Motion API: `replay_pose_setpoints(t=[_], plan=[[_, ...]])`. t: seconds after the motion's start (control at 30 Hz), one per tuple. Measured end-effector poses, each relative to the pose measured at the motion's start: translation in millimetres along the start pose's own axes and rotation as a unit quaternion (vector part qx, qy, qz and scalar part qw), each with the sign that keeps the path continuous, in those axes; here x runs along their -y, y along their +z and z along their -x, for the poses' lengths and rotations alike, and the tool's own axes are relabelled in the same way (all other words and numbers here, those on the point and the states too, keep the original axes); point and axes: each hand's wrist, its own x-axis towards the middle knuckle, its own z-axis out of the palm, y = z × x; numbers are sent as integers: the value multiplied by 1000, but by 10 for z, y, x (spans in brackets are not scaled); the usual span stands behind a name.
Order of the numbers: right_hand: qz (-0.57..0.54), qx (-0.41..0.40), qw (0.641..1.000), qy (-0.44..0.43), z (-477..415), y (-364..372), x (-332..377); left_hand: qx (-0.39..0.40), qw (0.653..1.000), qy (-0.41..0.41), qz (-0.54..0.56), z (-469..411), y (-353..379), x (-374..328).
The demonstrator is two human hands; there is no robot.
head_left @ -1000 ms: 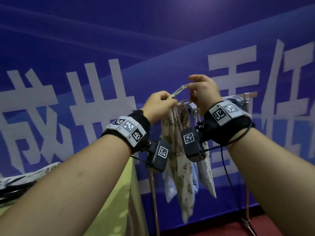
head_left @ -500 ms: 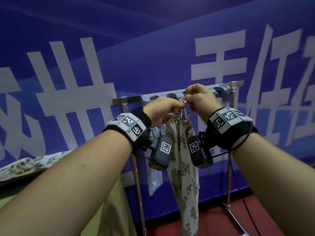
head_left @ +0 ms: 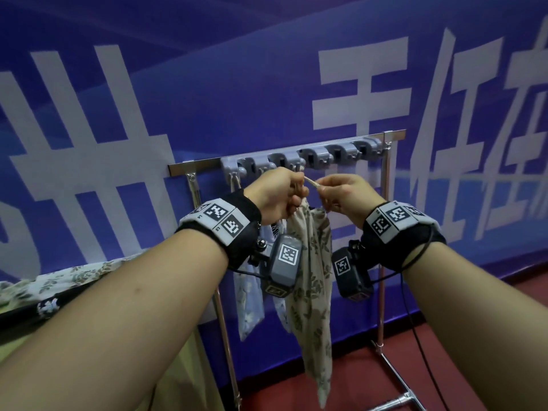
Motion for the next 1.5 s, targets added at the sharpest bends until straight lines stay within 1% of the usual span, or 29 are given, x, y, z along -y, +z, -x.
replay_pose_setpoints(t=[0.13, 0.23, 0.27, 0.33, 0.4, 0.43, 0.57, 0.6, 0.63, 0.7, 0.73, 0.77, 0.8, 0.93, 1.03, 1.1, 1.2, 1.4, 1.5], plan=[[58, -11, 998, 9, -47, -115, -130, -1, 999, 2, 39, -119, 117, 63], [95, -37, 995, 10, -130, -196, -259, 8, 996, 15, 85, -223, 230, 60], [90, -60, 994, 7, -156, -233, -294, 13, 996, 16, 91, -255, 260, 53], [76, -138, 987, -14, -223, -340, -318, 25, 997, 19, 71, -331, 310, 34], [97, -211, 972, -39, -266, -432, -287, 24, 999, 35, -12, -423, 352, 41], [107, -230, 966, -49, -282, -451, -269, 18, 997, 47, -65, -455, 366, 45], [145, -255, 954, -55, -466, -518, -300, -21, 974, 103, -202, -670, 431, -19], [146, -260, 953, -51, -520, -531, -321, -44, 959, 124, -251, -724, 436, -47], [143, -267, 952, -46, -578, -541, -348, -69, 937, 145, -311, -791, 441, -66], [126, -280, 951, -36, -707, -547, -413, -129, 882, 173, -419, -987, 418, -49], [118, -282, 951, -34, -766, -547, -438, -164, 858, 178, -452, -1074, 405, -29], [111, -282, 952, -32, -829, -546, -452, -195, 843, 183, -467, -1143, 396, -23], [110, -281, 953, -32, -903, -547, -462, -216, 836, 186, -468, -1206, 382, -25], [172, -278, 945, -32, -1163, -569, -413, -244, 835, 188, -455, -1410, 302, -82], [210, -261, 942, -25, -1358, -569, -421, -272, 832, 174, -452, -1590, 249, -100], [219, -252, 942, -22, -1477, -555, -441, -288, 827, 166, -453, -1690, 218, -114], [207, -255, 944, -16, -1606, -554, -505, -291, 813, 160, -479, -1839, 173, -95], [208, -243, 947, -4, -1695, -490, -806, -270, 756, 207, -560, -2027, 68, 36], [200, -243, 949, 1, -1670, -448, -842, -245, 754, 201, -576, -1987, 34, 25]])
